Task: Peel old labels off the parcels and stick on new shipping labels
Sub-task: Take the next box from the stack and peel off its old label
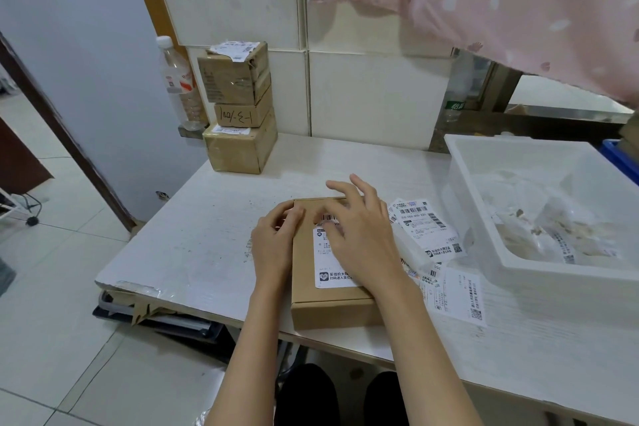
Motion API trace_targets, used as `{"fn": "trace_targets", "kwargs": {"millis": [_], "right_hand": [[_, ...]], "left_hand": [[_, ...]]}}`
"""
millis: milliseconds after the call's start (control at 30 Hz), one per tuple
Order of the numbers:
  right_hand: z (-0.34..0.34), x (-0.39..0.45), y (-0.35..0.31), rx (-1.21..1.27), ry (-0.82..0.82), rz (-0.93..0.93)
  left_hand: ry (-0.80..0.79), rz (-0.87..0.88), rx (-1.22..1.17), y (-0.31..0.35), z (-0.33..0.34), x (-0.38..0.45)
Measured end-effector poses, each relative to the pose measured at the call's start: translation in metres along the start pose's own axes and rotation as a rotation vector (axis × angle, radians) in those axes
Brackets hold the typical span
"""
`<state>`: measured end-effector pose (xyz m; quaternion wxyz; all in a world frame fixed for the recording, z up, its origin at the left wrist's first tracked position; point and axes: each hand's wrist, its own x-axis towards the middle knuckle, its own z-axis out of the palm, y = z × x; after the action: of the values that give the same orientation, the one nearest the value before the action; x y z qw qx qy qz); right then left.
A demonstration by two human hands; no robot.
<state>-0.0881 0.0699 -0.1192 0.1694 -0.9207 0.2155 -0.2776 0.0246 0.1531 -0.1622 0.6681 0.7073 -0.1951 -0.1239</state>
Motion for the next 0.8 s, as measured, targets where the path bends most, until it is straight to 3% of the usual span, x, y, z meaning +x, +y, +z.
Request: {"fn": "trace_targets", "kwargs": {"millis": [233,800], "right_hand": [[-0.0012,-0.0005,-0.0030,-0.029,0.066,0.008],[-0.0074,0.0005,-0.0020,0.241,0.093,0.108]], "left_hand": [[0.005,-0.013,-0.005,0.0002,0.0006,0.0000],[0.012,-0.011,0.005,0.0030,0.0013,-0.0012]]}}
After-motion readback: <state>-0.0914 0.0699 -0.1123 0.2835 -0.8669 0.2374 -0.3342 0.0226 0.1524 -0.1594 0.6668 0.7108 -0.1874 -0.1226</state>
